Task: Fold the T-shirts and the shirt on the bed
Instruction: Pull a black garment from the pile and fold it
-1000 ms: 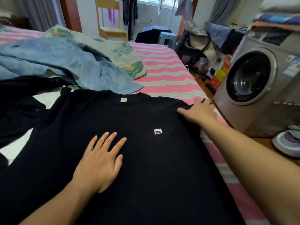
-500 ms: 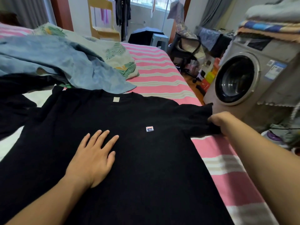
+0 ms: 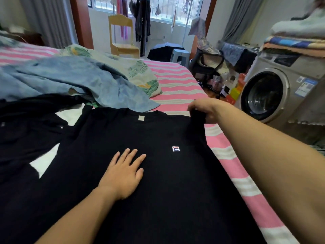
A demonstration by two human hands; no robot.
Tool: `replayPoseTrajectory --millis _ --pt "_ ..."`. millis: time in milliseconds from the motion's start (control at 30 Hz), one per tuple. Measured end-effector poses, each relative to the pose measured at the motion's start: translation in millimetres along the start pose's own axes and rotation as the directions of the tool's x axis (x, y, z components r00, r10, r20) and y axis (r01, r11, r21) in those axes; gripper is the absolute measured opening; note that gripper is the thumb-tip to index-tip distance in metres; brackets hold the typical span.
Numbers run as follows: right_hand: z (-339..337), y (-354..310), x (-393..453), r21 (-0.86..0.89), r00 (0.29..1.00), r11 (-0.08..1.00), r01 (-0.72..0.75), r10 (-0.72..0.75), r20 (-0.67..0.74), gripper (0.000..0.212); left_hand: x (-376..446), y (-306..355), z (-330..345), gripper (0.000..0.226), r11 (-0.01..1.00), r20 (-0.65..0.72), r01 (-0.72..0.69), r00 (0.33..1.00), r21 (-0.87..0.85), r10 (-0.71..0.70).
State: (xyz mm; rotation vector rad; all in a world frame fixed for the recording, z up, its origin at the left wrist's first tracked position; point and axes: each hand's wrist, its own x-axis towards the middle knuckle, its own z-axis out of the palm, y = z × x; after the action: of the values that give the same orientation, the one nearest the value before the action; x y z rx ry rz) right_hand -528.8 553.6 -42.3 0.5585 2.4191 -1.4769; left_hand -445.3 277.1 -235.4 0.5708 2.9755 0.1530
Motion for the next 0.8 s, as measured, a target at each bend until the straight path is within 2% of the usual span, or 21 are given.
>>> replayPoseTrajectory --millis 67,100,133,167,200,233,300,333,400,467,533,567,633,700,767,800 --pt "32 -15 -18 -0.101 0.969 0.992 0.07 -0.044 0.242 0.012 3 -4 -15 0.057 0.971 0.064 0.026 0.998 -0.239 -0.011" --pt "42 -12 -22 -0.171 0.958 0.978 0.121 -0.07 0.277 0.014 1 -6 -28 0.053 0.908 0.062 0.072 0.997 -0.412 -0.051" --pt "46 -1 -26 -0.283 0.962 0.938 0.198 -0.131 0.239 0.02 0 -8 -37 0.047 0.811 0.032 0.121 0.992 -0.572 -0.126" --pt "46 16 -31 -0.455 0.96 0.846 0.277 -0.226 0.165 0.031 -1 -9 -44 0.04 0.701 0.005 0.163 0.975 -0.694 -0.222" --pt "43 37 -39 -0.63 0.945 0.715 0.303 -0.312 0.101 0.04 0 -9 -48 0.034 0.583 0.005 0.191 0.952 -0.79 -0.305" --pt "38 63 -46 -0.737 0.928 0.601 0.309 -0.361 0.094 0.04 0 -6 -50 0.03 0.447 0.045 0.216 0.93 -0.868 -0.364" --pt "25 121 -66 -0.79 0.945 0.545 0.281 -0.299 0.13 0.029 6 6 -53 0.023 0.15 0.245 0.325 0.886 -0.934 -0.394" --pt "17 149 -77 -0.796 0.96 0.554 0.246 -0.251 0.122 0.03 12 16 -55 0.02 0.081 0.311 0.368 0.867 -0.926 -0.389" --pt "4 189 -95 -0.783 0.966 0.599 0.166 -0.26 0.006 0.046 34 34 -57 0.024 0.043 0.332 0.378 0.856 -0.925 -0.396" --pt "-3 211 -115 -0.706 0.952 0.695 0.136 -0.289 -0.101 0.059 56 53 -57 0.032 0.01 0.304 0.336 0.865 -0.942 -0.399" --pt "-3 222 -138 -0.62 0.955 0.773 0.135 -0.268 -0.126 0.057 71 70 -50 0.039 -0.059 0.318 0.322 0.861 -0.945 -0.398" --pt "-1 227 -149 -0.59 0.961 0.795 0.137 -0.251 -0.115 0.052 75 78 -46 0.035 -0.053 0.305 0.313 0.853 -0.948 -0.423" --pt "3 234 -169 -0.565 0.974 0.813 0.141 -0.216 -0.068 0.044 72 92 -40 0.029 0.053 0.22 0.292 0.819 -0.955 -0.53" --pt "6 241 -178 -0.578 0.979 0.802 0.151 -0.202 -0.024 0.043 54 100 -41 0.029 0.144 0.078 0.221 0.76 -0.965 -0.646" --pt "10 245 -180 -0.612 0.977 0.774 0.161 -0.212 -0.01 0.059 29 101 -34 0.025 0.213 -0.014 0.186 0.722 -0.959 -0.692" --pt "11 248 -179 -0.634 0.976 0.757 0.16 -0.217 -0.014 0.065 16 101 -29 0.022 0.208 0.01 0.199 0.744 -0.958 -0.668"
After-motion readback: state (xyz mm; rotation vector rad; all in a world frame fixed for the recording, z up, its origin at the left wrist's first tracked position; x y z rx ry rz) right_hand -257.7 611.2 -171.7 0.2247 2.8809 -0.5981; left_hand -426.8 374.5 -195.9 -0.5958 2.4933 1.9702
